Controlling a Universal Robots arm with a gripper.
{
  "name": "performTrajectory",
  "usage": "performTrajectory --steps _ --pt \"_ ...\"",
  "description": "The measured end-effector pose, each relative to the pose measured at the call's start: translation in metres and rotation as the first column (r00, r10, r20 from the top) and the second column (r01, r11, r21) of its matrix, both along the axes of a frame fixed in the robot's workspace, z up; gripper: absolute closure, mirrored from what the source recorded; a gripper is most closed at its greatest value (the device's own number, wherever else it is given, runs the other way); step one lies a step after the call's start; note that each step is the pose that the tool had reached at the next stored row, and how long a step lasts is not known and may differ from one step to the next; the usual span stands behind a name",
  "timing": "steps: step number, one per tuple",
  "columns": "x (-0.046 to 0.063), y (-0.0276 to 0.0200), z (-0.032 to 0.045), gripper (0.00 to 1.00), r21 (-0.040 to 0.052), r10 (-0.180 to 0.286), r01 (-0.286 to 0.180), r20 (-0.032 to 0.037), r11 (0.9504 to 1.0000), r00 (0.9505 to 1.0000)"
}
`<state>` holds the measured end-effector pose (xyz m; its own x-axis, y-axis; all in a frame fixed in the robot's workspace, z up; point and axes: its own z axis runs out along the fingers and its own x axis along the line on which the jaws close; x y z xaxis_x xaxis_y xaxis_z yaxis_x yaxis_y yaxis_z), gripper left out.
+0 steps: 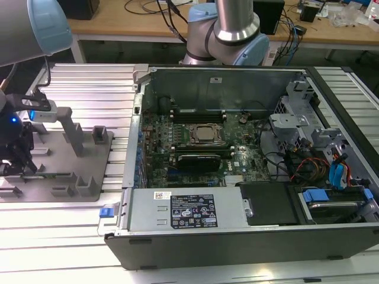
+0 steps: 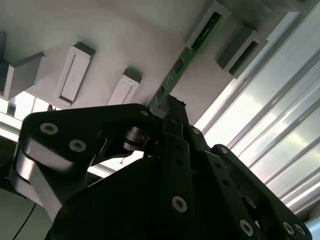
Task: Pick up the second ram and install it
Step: 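Pick up the second ram and move it above second insertion slot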
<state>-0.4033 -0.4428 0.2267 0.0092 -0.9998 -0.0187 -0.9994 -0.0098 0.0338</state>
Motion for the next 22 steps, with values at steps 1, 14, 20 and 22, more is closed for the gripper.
performTrajectory --steps 1,14,20,22 --pt "0.0 0.0 0.0 0.92 0.0 0.0 0.0 0.0 1.0 1.0" --pt "0.0 0.0004 -0.0062 0.66 0.0002 0.07 -0.07 0.0002 0.9976 0.9976" --pt "-0.002 0.0038 -0.0171 0.66 0.0001 0.047 -0.047 0.0 0.9989 0.9989" --pt "-0.002 0.0043 -0.0174 0.66 -0.0001 0.046 -0.046 -0.0003 0.9989 0.9989"
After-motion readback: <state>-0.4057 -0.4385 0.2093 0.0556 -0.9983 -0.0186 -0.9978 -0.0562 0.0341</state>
